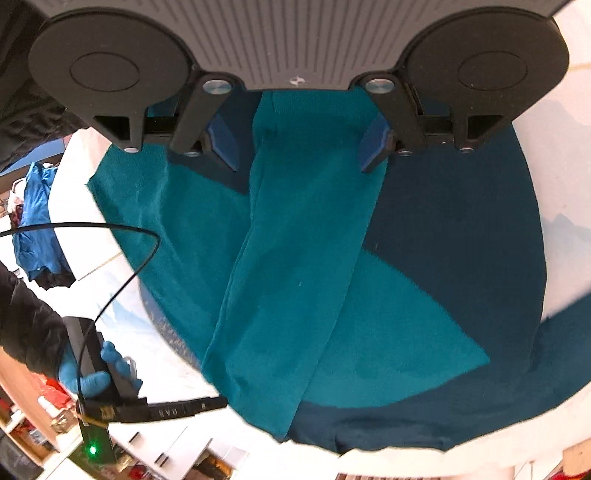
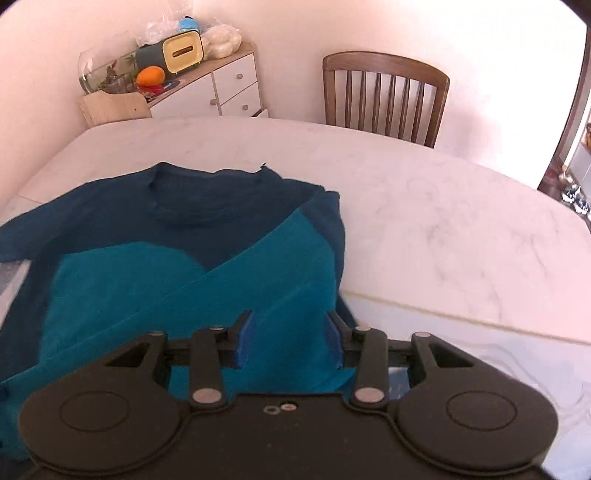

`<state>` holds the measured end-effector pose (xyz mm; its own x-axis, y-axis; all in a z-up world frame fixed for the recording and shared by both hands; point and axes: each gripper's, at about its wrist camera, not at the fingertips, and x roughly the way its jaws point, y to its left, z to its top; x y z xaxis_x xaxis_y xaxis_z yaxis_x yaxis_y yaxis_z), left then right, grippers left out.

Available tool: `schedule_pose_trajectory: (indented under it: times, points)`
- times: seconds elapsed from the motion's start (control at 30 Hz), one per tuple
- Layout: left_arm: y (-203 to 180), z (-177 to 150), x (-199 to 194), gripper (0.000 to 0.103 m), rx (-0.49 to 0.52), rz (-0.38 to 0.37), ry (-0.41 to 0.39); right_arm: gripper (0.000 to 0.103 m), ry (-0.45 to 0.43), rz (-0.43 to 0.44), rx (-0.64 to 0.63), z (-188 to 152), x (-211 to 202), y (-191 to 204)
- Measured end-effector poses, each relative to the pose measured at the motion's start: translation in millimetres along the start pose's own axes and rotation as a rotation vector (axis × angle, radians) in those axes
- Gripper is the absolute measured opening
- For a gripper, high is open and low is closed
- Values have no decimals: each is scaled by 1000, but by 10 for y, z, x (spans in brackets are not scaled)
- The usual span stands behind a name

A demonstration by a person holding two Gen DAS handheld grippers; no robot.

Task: Fold clothes
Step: 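Open both grippers, leaving the teal sleeve folded along the body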

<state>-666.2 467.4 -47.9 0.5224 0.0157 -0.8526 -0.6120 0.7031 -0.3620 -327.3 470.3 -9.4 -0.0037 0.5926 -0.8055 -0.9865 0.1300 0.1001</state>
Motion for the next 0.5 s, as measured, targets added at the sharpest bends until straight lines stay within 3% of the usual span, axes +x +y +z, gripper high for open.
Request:
schedule_pose_trajectory:
  times: [0.27, 0.37, 0.5]
  points:
    - [-20, -77, 59, 70, -57, 23, -10, 103, 21, 14, 26, 85, 421, -106]
    - [-37, -87, 67, 70, -70, 29, -17, 103, 41, -19, 11, 158, 526, -146]
    - [-63, -105, 79, 70, -82, 36, -27, 103, 24, -23, 38, 272, 504, -265]
